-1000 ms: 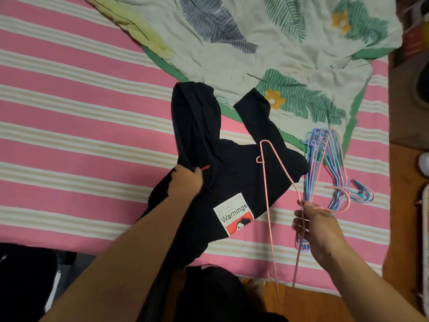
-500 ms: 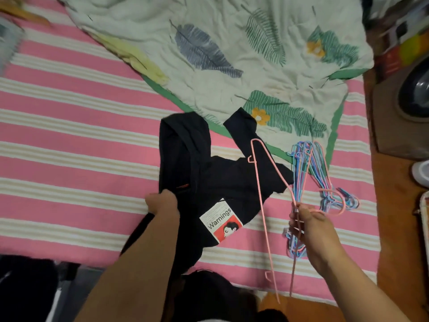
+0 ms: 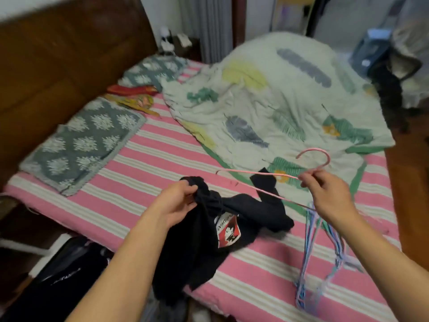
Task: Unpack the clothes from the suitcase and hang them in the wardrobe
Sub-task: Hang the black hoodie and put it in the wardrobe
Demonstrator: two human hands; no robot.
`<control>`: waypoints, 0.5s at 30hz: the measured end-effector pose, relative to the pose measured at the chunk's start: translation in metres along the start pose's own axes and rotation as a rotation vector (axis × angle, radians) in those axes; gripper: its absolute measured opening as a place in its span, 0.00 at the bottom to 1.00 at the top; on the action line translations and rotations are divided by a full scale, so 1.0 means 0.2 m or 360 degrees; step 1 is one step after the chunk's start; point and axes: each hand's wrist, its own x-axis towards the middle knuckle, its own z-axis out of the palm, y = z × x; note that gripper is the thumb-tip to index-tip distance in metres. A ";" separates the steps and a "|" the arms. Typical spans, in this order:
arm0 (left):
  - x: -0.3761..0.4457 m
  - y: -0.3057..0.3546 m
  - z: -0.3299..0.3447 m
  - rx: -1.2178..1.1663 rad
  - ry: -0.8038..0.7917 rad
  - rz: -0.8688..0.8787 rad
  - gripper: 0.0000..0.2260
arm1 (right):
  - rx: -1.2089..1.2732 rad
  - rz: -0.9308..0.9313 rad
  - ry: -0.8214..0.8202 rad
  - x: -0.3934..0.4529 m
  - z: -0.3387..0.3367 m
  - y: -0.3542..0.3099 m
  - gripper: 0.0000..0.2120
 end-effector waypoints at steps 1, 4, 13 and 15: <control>-0.09 0.08 0.07 0.0282 0.0040 0.0119 0.16 | -0.0037 -0.0130 -0.0022 0.03 -0.07 -0.06 0.09; -0.31 0.29 0.25 0.1404 0.0256 0.0507 0.15 | -0.0112 -0.0414 -0.0176 0.08 -0.26 -0.26 0.11; -0.66 0.34 0.43 0.2162 0.0746 0.1426 0.33 | -0.0112 -0.0774 -0.0034 -0.01 -0.53 -0.55 0.10; -0.70 0.34 0.49 0.2228 0.0440 0.1564 0.41 | -0.0046 -0.0774 -0.0047 -0.06 -0.44 -0.56 0.11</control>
